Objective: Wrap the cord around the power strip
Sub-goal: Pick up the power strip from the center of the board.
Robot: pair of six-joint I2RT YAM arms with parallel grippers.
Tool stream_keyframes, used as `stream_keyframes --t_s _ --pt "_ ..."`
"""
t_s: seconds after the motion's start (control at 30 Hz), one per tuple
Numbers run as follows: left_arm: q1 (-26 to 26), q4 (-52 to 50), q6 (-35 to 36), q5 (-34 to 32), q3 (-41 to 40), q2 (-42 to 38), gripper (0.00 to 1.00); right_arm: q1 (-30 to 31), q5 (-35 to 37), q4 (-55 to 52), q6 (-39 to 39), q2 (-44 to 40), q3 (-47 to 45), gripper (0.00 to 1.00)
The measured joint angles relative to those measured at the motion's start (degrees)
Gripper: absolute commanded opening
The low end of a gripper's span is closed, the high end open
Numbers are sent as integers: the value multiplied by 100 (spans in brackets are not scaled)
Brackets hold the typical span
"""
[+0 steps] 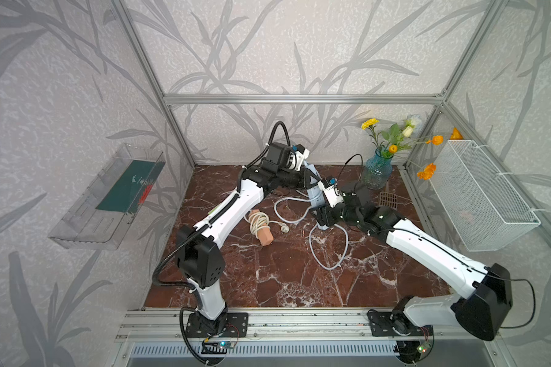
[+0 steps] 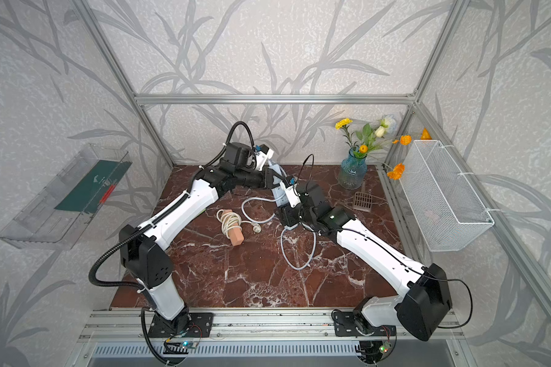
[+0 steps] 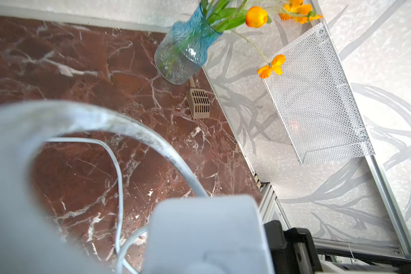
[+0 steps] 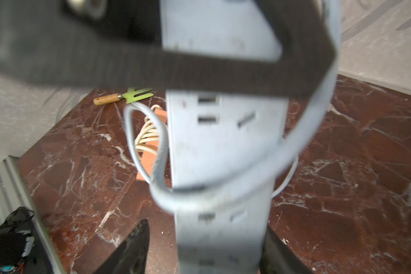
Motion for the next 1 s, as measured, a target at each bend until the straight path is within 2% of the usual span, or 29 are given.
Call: stream_keyframes --t_s 0.1,0.2,0.27,0.37,0.5,0.7,0.8,1.0 --pt "367 129 372 138 129 -9 2 -551 -765 -389 -116 -695 -568 74" --pt "638 393 420 450 334 -9 1 -1196 -1292 -575 -59 -1176 -627 75" --pt "623 780 282 857 367 -9 2 -1497 -1637 -446 81 -1204 -455 75" --pt "372 1049 249 1480 367 -9 3 -1790 -2114 -275 208 -796 170 76" --pt "74 780 590 1884 374 -35 5 -1862 -2719 -63 232 -146 898 78" --pt "164 669 695 2031 431 -127 4 -1746 -3375 404 496 2 688 69" --pt "188 546 796 2017 553 -127 4 -1718 -3541 592 629 48 686 71" --pt "149 -160 1580 1808 675 -229 3 -1818 -3801 1067 1200 28 651 71"
